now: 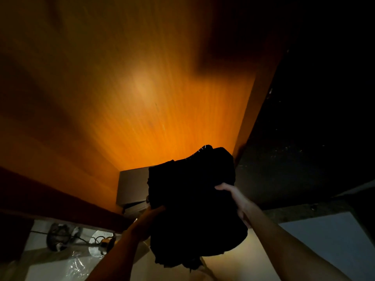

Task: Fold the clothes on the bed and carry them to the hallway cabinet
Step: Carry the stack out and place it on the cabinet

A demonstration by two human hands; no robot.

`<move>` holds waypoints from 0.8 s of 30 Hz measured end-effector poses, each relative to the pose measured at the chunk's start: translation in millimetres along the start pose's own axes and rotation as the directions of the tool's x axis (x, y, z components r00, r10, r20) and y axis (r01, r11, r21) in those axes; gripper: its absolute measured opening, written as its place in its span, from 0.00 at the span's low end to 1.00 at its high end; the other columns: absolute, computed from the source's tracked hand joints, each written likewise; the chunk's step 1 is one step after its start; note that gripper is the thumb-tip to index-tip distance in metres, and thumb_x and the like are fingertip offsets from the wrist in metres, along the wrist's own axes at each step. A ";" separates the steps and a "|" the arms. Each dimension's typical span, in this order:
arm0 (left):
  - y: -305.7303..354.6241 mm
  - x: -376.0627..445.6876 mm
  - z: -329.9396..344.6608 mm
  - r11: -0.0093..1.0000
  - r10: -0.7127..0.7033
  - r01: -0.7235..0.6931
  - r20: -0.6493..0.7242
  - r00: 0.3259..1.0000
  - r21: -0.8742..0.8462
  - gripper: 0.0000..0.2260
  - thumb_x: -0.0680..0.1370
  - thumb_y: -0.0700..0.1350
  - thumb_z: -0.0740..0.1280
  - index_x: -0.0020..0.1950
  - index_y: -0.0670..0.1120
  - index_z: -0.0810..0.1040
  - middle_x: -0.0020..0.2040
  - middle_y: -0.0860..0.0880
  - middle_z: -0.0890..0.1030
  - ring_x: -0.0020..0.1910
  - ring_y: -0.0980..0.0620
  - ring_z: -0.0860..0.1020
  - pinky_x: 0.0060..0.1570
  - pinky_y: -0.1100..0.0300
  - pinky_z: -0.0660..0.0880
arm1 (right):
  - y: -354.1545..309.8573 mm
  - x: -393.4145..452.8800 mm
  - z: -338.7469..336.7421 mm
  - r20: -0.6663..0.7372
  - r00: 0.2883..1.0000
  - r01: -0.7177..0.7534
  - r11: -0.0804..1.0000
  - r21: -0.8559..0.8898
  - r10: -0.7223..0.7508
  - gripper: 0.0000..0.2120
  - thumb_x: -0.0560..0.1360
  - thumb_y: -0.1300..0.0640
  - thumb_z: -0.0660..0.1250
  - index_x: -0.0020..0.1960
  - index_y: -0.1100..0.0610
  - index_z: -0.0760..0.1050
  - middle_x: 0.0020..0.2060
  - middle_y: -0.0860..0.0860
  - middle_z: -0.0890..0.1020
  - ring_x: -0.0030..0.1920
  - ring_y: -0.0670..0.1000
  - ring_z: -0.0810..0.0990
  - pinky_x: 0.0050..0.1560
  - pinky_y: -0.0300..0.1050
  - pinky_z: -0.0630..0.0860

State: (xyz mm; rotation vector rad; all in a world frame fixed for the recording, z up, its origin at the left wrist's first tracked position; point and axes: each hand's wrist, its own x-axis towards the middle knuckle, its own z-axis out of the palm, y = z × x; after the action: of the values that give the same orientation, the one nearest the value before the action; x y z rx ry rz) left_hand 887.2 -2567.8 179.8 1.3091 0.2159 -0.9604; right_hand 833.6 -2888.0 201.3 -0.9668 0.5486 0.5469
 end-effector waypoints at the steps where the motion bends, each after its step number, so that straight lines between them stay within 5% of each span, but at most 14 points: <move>1: 2.0 7.5 -2.4 1.000 0.002 -0.002 -0.010 1.000 0.014 0.19 0.75 0.43 0.72 0.63 0.45 0.73 0.50 0.45 0.86 0.48 0.47 0.85 0.44 0.56 0.82 | -1.1 6.0 -0.4 -0.001 1.000 0.001 1.000 0.010 -0.001 0.51 0.44 0.49 0.83 0.66 0.58 0.71 0.59 0.60 0.79 0.57 0.59 0.78 0.55 0.52 0.72; 4: 10.2 24.9 -9.4 0.999 -0.003 0.002 0.018 1.000 0.054 0.42 0.55 0.56 0.85 0.64 0.45 0.74 0.54 0.43 0.84 0.51 0.45 0.84 0.46 0.55 0.82 | -0.1 34.0 -7.6 -0.045 0.999 0.004 1.000 0.029 -0.003 0.54 0.45 0.45 0.84 0.67 0.59 0.71 0.63 0.62 0.77 0.59 0.60 0.78 0.57 0.53 0.72; 6: 10.5 39.0 -16.1 0.999 0.003 -0.002 -0.019 1.000 0.053 0.29 0.66 0.51 0.80 0.62 0.43 0.75 0.53 0.40 0.83 0.48 0.46 0.84 0.43 0.57 0.81 | -0.8 50.8 -11.4 -0.082 0.996 0.022 0.999 0.049 -0.018 0.53 0.50 0.44 0.84 0.70 0.60 0.70 0.64 0.62 0.78 0.61 0.61 0.78 0.59 0.55 0.72; 8: 11.9 51.6 -15.9 1.000 -0.007 0.008 -0.035 0.999 0.024 0.10 0.80 0.42 0.63 0.60 0.41 0.75 0.49 0.40 0.82 0.43 0.49 0.85 0.39 0.59 0.80 | -2.6 66.7 -16.2 -0.084 0.996 0.025 0.997 0.079 -0.018 0.47 0.57 0.45 0.82 0.70 0.60 0.71 0.62 0.60 0.80 0.62 0.61 0.78 0.63 0.57 0.71; 11: 7.3 76.7 -19.2 0.999 -0.035 0.038 -0.107 0.994 0.031 0.11 0.82 0.38 0.55 0.51 0.38 0.77 0.37 0.44 0.83 0.33 0.52 0.83 0.33 0.62 0.79 | -5.4 87.5 -26.8 -0.135 0.990 0.067 0.990 0.122 -0.050 0.39 0.62 0.49 0.79 0.69 0.59 0.72 0.60 0.59 0.81 0.61 0.60 0.79 0.66 0.58 0.71; 15: 9.9 111.7 -19.6 1.000 0.016 -0.014 -0.098 0.995 0.024 0.11 0.68 0.46 0.77 0.42 0.40 0.83 0.35 0.44 0.80 0.31 0.52 0.81 0.31 0.62 0.77 | -6.5 118.1 -42.7 -0.135 0.985 0.131 0.978 0.162 -0.110 0.42 0.62 0.50 0.79 0.73 0.55 0.68 0.64 0.58 0.79 0.63 0.60 0.78 0.63 0.58 0.72; 17: 6.1 128.8 -25.1 0.999 0.024 -0.021 -0.108 0.994 0.033 0.19 0.60 0.51 0.78 0.44 0.41 0.83 0.37 0.44 0.81 0.33 0.51 0.81 0.34 0.61 0.78 | -7.7 133.4 -46.6 -0.126 0.985 0.136 0.978 0.159 -0.116 0.42 0.62 0.50 0.79 0.72 0.54 0.68 0.63 0.57 0.80 0.63 0.59 0.79 0.64 0.58 0.72; 19: 4.4 146.8 -30.5 0.998 0.054 -0.051 -0.109 0.993 0.034 0.25 0.61 0.54 0.76 0.51 0.39 0.80 0.41 0.43 0.81 0.37 0.49 0.81 0.38 0.59 0.77 | -8.0 150.1 -52.0 -0.123 0.981 0.168 0.974 0.152 -0.150 0.45 0.61 0.47 0.81 0.73 0.56 0.68 0.63 0.58 0.80 0.62 0.59 0.79 0.67 0.58 0.70; 24: 9.1 193.9 -28.9 0.999 0.031 -0.029 -0.096 0.995 0.027 0.19 0.70 0.50 0.70 0.53 0.39 0.77 0.39 0.45 0.77 0.34 0.50 0.77 0.35 0.61 0.75 | -16.0 181.2 -51.9 -0.192 0.961 0.210 0.977 0.041 -0.199 0.30 0.68 0.44 0.75 0.65 0.58 0.77 0.59 0.58 0.82 0.59 0.58 0.81 0.63 0.54 0.74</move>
State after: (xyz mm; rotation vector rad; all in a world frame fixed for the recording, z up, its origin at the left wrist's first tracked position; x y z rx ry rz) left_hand 1023.3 -2634.5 55.2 1.3800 0.2588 -0.8775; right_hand 967.8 -2907.0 69.3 -1.0092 0.6214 0.2538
